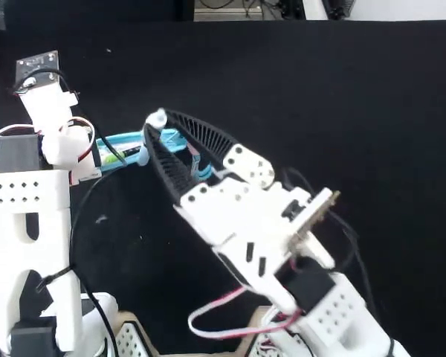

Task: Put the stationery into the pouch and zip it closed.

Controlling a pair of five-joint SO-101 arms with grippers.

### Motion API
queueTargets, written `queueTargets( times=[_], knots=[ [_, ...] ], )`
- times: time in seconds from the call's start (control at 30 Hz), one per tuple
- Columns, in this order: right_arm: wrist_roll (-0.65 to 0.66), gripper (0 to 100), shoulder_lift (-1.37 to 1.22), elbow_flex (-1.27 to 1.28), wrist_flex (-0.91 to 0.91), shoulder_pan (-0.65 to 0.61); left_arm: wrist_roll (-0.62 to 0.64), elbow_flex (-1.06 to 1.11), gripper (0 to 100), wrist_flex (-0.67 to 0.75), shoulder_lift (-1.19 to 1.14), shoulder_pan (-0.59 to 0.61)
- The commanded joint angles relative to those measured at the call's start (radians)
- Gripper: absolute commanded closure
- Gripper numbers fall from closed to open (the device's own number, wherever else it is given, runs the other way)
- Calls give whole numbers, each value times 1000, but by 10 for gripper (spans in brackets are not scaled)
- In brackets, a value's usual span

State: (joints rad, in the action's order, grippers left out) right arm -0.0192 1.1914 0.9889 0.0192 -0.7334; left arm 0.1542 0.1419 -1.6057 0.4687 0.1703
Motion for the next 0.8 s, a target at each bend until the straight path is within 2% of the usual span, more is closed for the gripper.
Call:
queueTargets(
  times=[0.0, 0.33, 0.53, 0.77],
  knots=[
    [-8, 988, -39, 22, 121, 69, 2, 22, 970, 3, -6, 13],
    [-12, 988, 16, 19, 126, 74, 2, 22, 970, 3, -9, 13],
    [-9, 988, 105, -18, 126, -2, 2, 22, 970, 5, -9, 13],
    [-9, 988, -4, -31, 157, -9, 2, 22, 970, 5, -9, 13]
  ],
)
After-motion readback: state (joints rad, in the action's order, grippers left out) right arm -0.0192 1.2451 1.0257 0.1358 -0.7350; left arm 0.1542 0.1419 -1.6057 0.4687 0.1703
